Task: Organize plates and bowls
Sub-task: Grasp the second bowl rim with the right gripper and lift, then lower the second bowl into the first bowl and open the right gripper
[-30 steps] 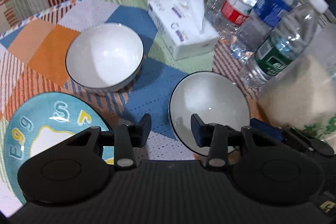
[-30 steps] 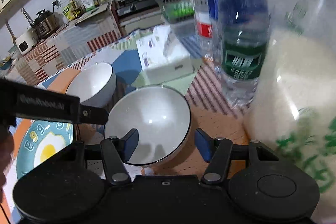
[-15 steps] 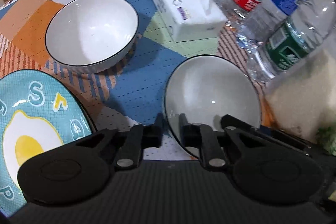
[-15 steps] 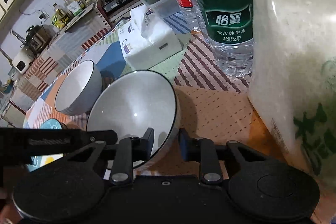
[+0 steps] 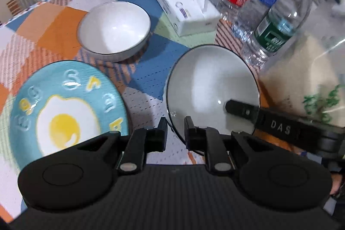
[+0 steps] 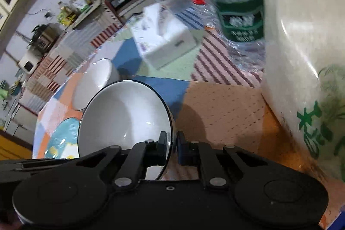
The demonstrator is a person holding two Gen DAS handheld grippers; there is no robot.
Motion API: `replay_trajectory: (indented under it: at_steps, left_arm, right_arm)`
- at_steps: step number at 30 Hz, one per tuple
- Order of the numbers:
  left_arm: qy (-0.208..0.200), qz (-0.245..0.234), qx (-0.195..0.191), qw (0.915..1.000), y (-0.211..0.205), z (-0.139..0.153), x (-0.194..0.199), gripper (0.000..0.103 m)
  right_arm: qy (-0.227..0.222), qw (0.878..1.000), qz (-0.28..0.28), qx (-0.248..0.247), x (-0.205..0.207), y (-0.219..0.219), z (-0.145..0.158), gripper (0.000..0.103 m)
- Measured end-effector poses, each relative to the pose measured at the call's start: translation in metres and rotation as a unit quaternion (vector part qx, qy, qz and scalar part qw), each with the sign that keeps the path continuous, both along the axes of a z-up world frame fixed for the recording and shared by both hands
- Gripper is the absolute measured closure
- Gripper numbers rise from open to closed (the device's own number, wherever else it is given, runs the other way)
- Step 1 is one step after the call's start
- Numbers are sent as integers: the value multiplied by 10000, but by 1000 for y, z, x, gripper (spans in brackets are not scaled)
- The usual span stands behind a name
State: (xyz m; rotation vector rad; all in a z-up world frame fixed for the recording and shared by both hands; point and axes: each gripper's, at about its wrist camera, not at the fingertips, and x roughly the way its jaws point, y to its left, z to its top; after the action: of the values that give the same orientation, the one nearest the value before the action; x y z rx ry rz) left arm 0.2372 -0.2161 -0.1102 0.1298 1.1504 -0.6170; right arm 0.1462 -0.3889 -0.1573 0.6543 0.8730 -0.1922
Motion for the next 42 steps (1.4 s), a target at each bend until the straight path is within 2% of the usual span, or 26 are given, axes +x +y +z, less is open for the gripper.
replay_trajectory:
  at_steps: [2, 9, 13, 18, 24, 27, 33, 42]
  left_arm:
    - [-12, 12, 1, 10000, 12, 15, -6, 89]
    - [-551, -70, -61, 9984, 55, 73, -44, 88]
    - [-625, -49, -56, 9980, 77, 98, -62, 88]
    - [-651, -42, -237, 9976, 114, 117, -79, 88]
    - [-389, 247, -710, 9964, 162, 113, -98, 88]
    - [-308, 332, -581, 9973, 172, 104, -106, 88]
    - [293, 601, -220, 9975, 185, 66, -106, 88]
    - [690, 710, -36, 9951, 194, 28, -106, 88]
  right_arm:
    - [-6, 9999, 91, 130, -7, 7, 9, 90]
    - [-19, 9974, 514, 497, -24, 38, 40, 88]
    - [-208, 9963, 804, 222, -37, 64, 73, 88]
    - [-395, 9929, 1122, 84, -50, 90, 104, 87]
    - [-488, 9868, 1537, 161, -69, 113, 116, 86]
    - [-436, 9842, 1712, 143, -72, 126, 116, 86]
    - [-233, 9806, 1949, -3, -75, 153, 99, 85]
    - [101, 9755, 2192, -169, -76, 178, 66, 85]
